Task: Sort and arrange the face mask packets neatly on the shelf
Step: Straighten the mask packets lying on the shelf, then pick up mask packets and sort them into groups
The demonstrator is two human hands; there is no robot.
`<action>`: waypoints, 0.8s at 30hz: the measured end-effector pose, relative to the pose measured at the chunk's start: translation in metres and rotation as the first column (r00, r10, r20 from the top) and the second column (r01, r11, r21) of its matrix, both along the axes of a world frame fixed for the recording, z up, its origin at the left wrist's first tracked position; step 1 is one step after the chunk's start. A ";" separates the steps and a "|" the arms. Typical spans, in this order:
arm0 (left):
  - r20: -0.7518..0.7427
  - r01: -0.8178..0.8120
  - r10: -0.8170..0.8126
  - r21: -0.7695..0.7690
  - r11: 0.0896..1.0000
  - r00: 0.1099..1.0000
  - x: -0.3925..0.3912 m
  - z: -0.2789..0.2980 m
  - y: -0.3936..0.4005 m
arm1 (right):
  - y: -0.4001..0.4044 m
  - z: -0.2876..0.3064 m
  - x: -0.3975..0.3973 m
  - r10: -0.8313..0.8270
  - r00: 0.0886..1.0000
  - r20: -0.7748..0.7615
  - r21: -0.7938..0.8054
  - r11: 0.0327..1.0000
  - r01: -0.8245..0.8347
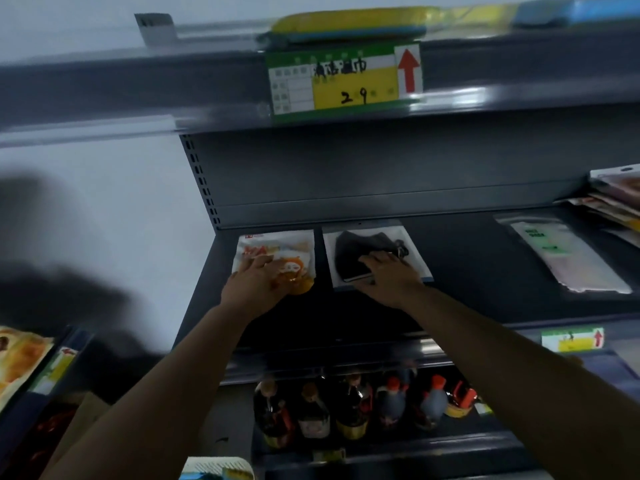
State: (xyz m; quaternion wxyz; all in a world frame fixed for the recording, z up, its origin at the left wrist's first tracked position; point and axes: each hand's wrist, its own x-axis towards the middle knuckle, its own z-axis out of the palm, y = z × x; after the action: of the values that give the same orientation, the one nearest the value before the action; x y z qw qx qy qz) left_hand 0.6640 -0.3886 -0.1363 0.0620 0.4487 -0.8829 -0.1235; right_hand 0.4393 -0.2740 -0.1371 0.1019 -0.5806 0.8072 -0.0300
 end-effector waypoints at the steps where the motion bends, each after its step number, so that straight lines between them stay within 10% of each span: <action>1: 0.004 0.000 0.000 0.002 1.000 1.000 -0.001 0.000 -0.001 | -0.001 -0.001 -0.002 0.001 1.000 0.003 0.004 1.000 -0.001; 24: -0.093 0.233 -0.239 -0.078 0.969 0.966 -0.252 0.044 0.175 | 0.205 0.061 -0.170 -0.288 0.956 -0.049 -0.290 0.920 0.263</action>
State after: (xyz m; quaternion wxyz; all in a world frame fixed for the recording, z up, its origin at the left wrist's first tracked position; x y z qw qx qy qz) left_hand 0.4122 -0.2137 -0.0928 0.1065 0.3312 -0.9294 -0.1234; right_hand 0.2694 -0.0689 -0.0763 -0.0233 -0.4706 0.8722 -0.1318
